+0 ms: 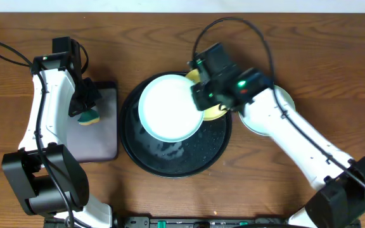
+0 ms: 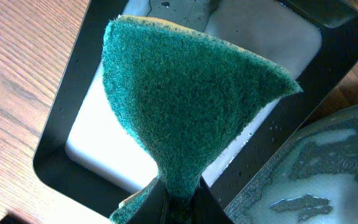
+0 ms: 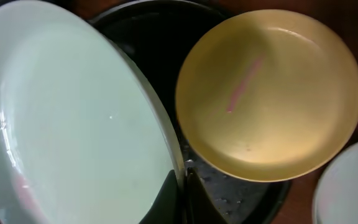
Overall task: Clean dirty plates on tray and stack at the side
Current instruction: 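Place the second mint plate onto the first mint plate, then move right gripper to the yellow plate rim and grip it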
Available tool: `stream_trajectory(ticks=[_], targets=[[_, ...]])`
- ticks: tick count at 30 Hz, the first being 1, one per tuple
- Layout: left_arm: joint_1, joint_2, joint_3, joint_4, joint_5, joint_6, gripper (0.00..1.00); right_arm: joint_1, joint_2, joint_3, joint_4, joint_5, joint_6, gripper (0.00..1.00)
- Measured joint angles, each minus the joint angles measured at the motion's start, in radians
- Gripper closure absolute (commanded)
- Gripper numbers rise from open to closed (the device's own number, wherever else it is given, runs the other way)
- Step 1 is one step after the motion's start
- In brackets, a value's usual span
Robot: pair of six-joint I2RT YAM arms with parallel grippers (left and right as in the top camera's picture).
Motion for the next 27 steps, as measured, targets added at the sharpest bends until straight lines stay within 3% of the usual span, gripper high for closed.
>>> stream_trajectory(ticks=[5,11,27], targets=[[0.0,0.0,0.0,0.0,0.0,0.0,0.92,-0.253,-0.1,0.0,-0.09,-0.172,-0.009,0.99],[0.0,0.0,0.0,0.0,0.0,0.0,0.93,-0.494,-0.138,-0.001,-0.189,-0.043,-0.013,0.99],[0.0,0.0,0.0,0.0,0.0,0.0,0.93,-0.687,-0.004,-0.286,0.002,0.106,-0.014,0.99]])
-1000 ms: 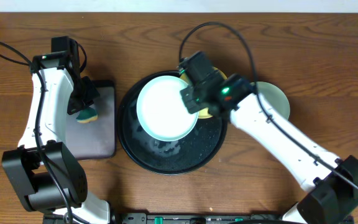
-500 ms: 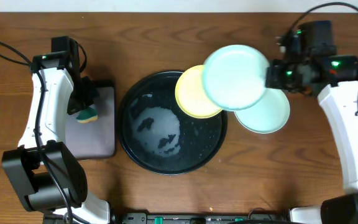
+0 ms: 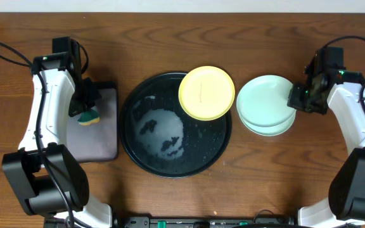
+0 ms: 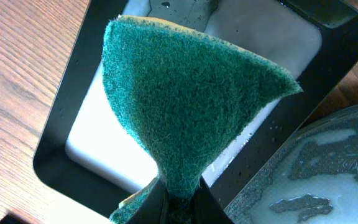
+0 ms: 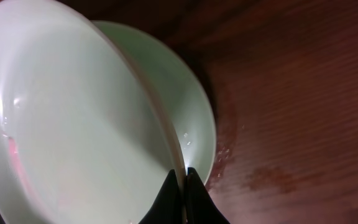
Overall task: Clean dirty plates on tray and stack at the side
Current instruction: 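Move right gripper to the yellow plate rim and grip it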
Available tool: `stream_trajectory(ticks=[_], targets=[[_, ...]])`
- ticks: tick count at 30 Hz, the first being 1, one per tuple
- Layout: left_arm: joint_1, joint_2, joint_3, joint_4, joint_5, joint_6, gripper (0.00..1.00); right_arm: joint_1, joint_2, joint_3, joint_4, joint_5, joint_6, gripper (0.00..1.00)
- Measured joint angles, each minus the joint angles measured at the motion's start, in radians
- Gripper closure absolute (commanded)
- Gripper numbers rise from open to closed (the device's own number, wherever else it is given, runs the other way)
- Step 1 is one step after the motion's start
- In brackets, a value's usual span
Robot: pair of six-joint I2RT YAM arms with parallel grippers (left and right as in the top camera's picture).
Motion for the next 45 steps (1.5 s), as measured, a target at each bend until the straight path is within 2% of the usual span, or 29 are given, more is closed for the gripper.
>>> stream_trajectory(ticks=[2,6,15,24,31,38,40,43,45], targets=[[0.0,0.0,0.0,0.0,0.0,0.0,0.93,-0.004,0.002,-0.016,0.025,0.002,0.0,0.98],[0.0,0.0,0.0,0.0,0.0,0.0,0.93,-0.005,0.014,-0.037,0.058,0.003,0.0,0.71],[0.0,0.0,0.0,0.0,0.0,0.0,0.93,0.007,0.034,-0.007,0.064,-0.115,-0.026,0.58],[0.0,0.0,0.0,0.0,0.0,0.0,0.93,0.18,0.067,0.251,0.062,-0.21,-0.064,0.45],[0.0,0.0,0.0,0.0,0.0,0.0,0.93,0.288,0.324,0.518,-0.074,-0.265,-0.141,0.46],[0.0,0.0,0.0,0.0,0.0,0.0,0.93,0.32,0.468,0.539,-0.106,-0.269,-0.159,0.5],[0.0,0.0,0.0,0.001,0.0,0.0,0.92,0.324,0.475,0.539,-0.11,-0.269,-0.162,0.55],[0.0,0.0,0.0,0.0,0.0,0.0,0.92,0.327,0.476,0.539,-0.113,-0.269,-0.163,0.68],[0.0,0.0,0.0,0.0,0.0,0.0,0.93,0.332,0.478,0.54,-0.113,-0.269,-0.168,0.73]])
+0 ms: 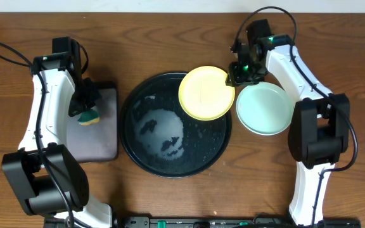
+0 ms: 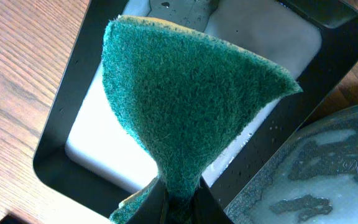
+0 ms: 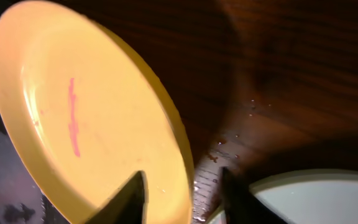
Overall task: Clean dirty plates on tray and stack at the side
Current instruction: 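Move right gripper to the yellow plate rim and grip it, then bring the sponge in the left gripper over the yellow plate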
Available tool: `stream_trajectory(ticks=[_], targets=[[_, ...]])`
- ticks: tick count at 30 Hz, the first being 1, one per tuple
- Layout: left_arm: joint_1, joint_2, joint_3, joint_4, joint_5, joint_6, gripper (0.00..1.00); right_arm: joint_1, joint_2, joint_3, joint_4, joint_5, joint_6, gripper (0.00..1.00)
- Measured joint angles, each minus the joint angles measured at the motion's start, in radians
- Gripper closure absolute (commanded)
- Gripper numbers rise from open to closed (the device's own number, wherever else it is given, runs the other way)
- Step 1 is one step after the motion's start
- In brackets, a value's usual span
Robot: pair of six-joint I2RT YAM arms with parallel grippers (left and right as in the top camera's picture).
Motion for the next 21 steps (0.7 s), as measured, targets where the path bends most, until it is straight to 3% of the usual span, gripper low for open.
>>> stream_trajectory(ticks=[6,10,21], targets=[[0.0,0.0,0.0,0.0,0.0,0.0,0.92,0.013,0.005,0.0,-0.011,0.003,-0.005,0.75],[0.0,0.0,0.0,0.0,0.0,0.0,0.93,0.028,0.005,-0.013,-0.01,0.039,0.016,0.98],[-0.002,-0.008,0.0,0.011,0.0,0.031,0.93,0.047,-0.002,-0.019,-0.027,0.054,0.053,0.99]])
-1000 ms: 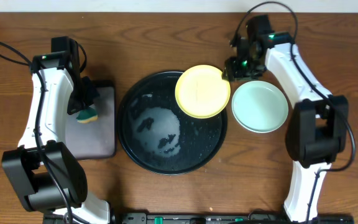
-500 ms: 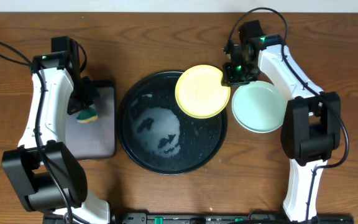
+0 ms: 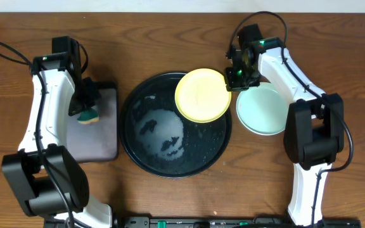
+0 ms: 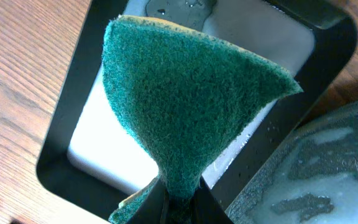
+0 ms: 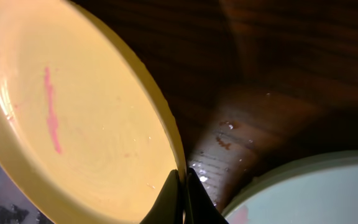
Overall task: Clean dirty plates on tray and stack at the side
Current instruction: 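Bring the sponge in the left gripper over the yellow plate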
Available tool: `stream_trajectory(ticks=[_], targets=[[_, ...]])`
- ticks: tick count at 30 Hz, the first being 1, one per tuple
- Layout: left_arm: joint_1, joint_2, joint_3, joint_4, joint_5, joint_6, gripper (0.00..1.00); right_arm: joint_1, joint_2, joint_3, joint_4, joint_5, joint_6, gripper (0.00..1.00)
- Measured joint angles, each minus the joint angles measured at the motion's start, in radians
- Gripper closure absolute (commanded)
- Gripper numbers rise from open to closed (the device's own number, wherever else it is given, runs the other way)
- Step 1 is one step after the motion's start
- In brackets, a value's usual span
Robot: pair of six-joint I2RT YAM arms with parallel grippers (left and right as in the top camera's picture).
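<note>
A yellow plate (image 3: 201, 95) with a pink streak (image 5: 51, 111) sits over the upper right rim of the round black tray (image 3: 170, 149). My right gripper (image 3: 236, 78) is shut on that plate's right edge (image 5: 180, 180). Pale green plates (image 3: 265, 111) lie stacked on the table right of the tray. My left gripper (image 3: 83, 107) is shut on a green sponge (image 4: 191, 99), held above the small rectangular black tray (image 4: 328, 37) at the left.
Foamy water patches (image 3: 163, 136) cover the round tray's floor. A white pad (image 4: 104, 137) lies in the rectangular tray. Bare wooden table (image 3: 334, 164) surrounds everything. The right arm (image 3: 290, 63) arches over the green stack.
My right gripper was open around the yellow plate's right edge; now it is shut on that edge, and the plate sits slightly further left. The left gripper and sponge are unchanged.
My right gripper held a pale green plate above the round tray. Then it held that plate over the stack on the right. Then the plate lay on the stack and the gripper stood open at the yellow plate's edge. Now it grips the yellow plate.
</note>
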Motion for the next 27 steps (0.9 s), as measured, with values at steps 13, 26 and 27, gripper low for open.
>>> stream_trajectory(ticks=[13,26,27], targets=[[-0.217,-0.179,0.011,0.002,0.109,0.16,0.93,0.225,-0.085,0.007,-0.089,-0.018,-0.023,0.99],[-0.393,-0.17,-0.201,0.19,0.218,0.158,0.93,0.222,0.052,0.007,-0.021,-0.045,-0.041,0.99],[-0.406,-0.169,-0.229,0.229,0.225,0.145,0.93,0.222,0.059,0.007,-0.019,-0.054,-0.041,0.99]])
